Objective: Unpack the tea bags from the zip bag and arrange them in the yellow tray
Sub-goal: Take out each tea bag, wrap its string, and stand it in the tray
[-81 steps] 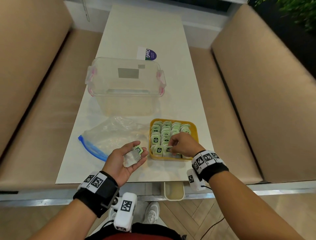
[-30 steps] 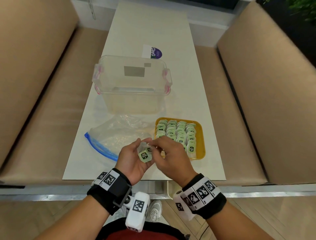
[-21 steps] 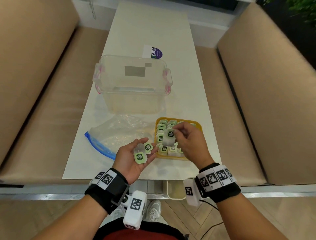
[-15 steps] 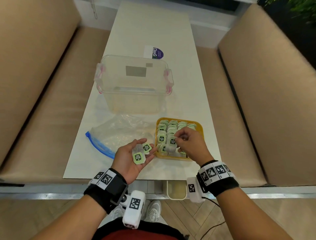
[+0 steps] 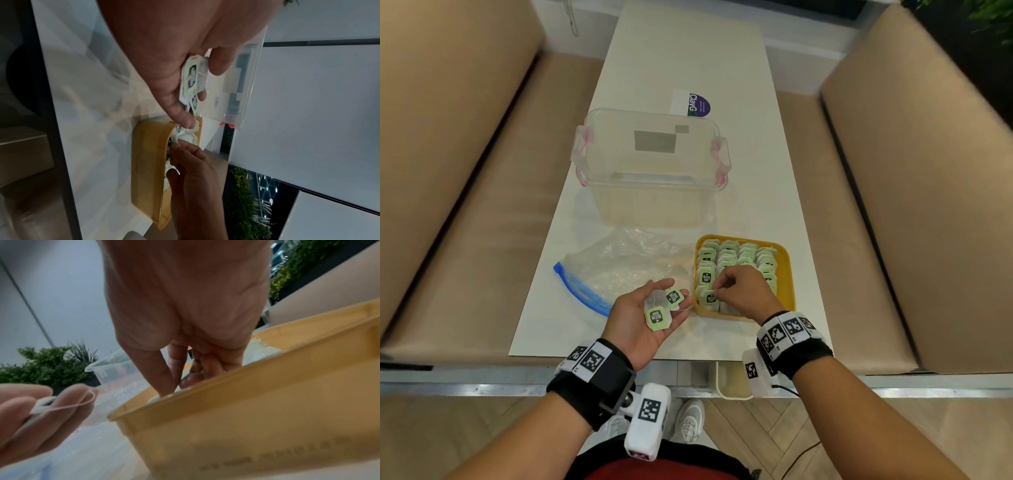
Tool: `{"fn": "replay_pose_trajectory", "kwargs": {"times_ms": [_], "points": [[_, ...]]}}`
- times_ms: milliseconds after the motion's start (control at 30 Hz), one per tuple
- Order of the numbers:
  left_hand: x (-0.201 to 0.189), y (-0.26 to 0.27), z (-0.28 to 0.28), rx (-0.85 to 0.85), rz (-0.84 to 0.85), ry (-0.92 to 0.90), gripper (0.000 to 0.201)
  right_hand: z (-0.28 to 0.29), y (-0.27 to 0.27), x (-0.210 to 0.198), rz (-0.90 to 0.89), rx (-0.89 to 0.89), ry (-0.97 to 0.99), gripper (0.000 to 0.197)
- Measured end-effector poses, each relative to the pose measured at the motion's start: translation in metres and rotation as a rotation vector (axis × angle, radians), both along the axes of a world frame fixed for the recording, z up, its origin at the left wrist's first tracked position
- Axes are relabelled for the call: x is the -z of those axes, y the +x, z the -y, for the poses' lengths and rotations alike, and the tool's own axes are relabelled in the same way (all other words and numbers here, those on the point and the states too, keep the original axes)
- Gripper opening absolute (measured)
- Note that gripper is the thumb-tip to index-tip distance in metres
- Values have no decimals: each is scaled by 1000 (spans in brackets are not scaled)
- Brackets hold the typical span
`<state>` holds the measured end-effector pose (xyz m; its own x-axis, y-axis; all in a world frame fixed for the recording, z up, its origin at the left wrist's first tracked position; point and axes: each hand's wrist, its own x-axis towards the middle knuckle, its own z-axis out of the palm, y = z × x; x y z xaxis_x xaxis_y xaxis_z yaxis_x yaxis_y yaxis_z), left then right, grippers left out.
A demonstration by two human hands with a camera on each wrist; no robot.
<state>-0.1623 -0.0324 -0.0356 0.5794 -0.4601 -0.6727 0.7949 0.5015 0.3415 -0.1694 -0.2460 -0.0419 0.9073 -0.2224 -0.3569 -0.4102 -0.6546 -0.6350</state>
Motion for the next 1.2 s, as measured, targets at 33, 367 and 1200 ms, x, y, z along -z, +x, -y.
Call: {"fn": "replay_pose_trajectory", "kwargs": {"times_ms": [33,367,1200], "points": [[0,0,0,0,-1,-1,38,-1,1,1,-2,-1,-18,13],[-4,2,2,-9,-23,-3,42,-15,-6,-29,355,-32,-70,19],[1,-3,15,-33,229,123,33,14,-41,-58,185,328,137,23]]}}
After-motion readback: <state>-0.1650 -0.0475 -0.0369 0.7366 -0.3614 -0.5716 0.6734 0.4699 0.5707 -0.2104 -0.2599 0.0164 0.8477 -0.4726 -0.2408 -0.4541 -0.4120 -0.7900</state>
